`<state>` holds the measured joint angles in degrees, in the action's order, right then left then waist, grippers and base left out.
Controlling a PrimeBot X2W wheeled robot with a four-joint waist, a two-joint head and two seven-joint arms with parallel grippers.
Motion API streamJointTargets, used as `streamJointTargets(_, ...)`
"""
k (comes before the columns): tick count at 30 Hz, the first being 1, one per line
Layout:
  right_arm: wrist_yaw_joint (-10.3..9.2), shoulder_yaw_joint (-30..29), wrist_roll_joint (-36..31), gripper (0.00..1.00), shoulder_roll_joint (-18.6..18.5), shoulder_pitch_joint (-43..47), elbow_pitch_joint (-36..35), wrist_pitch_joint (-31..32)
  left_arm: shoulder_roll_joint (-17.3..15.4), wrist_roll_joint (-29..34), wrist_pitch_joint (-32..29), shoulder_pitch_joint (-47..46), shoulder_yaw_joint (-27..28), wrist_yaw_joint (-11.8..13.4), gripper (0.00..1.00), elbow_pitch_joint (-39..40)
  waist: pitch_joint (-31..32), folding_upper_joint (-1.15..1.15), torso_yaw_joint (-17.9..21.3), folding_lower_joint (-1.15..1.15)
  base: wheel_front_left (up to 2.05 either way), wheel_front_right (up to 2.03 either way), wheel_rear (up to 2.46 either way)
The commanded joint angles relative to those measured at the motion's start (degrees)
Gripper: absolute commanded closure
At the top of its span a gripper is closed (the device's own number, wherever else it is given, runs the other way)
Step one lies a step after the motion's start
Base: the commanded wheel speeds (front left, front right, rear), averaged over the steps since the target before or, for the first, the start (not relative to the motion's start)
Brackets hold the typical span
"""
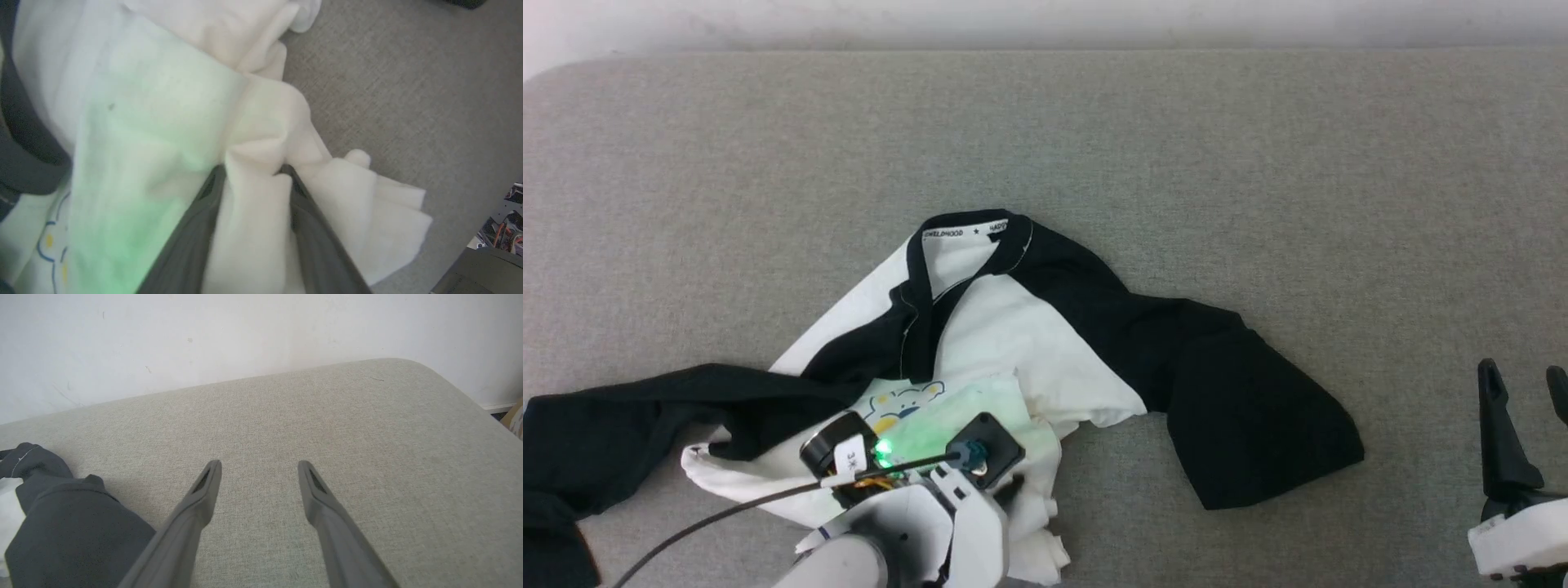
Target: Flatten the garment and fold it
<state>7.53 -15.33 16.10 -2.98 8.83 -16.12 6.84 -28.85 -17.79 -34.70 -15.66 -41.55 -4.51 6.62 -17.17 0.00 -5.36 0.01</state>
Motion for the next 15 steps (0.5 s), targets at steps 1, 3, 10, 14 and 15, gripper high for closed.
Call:
streamJointTargets(1, -0.04, -0.06, -0.31, 0.0, 0.11, -0.9, 0.16, -0.49, 0.42, -0.46, 0.4, 0.01, 0.03, 0.22, 1.0, -1.98, 0.38, 0.0, 0.11, -0.01, 0.0, 0.0, 0.0)
streamJointTargets(3, -0.04, -0.34, -0.33, 0.0, 0.11, -0.84, 0.49, -0.49, 2.28, -1.28, 2.67, -0.67, 0.77, 0.78, 1.0, -1.31, 1.03, 0.0, -0.14, -0.01, 0.0, 0.0, 0.0)
streamJointTargets(10, -0.04, -0.34, -0.48, 0.0, 0.11, 0.01, 0.97, -0.48, 14.6, -10.35, 10.27, -3.81, 5.27, 3.63, 1.0, 8.83, 4.26, 0.0, -1.54, -0.01, 0.0, 0.0, 0.0)
streamJointTargets(14, -0.04, -0.28, -0.51, 0.0, 0.11, 0.49, 1.15, -0.23, 20.44, -13.68, 10.05, -6.32, 4.0, 3.98, 1.0, 15.26, 5.92, 0.0, -2.22, -0.01, 0.0, 0.0, 0.0)
streamJointTargets(15, -0.04, -0.19, -0.49, 0.0, 0.11, 0.58, 1.19, -0.18, 21.11, -14.21, 8.98, -6.52, 2.9, 3.91, 1.0, 16.29, 6.15, 0.0, -2.28, -0.01, 0.0, 0.0, 0.0)
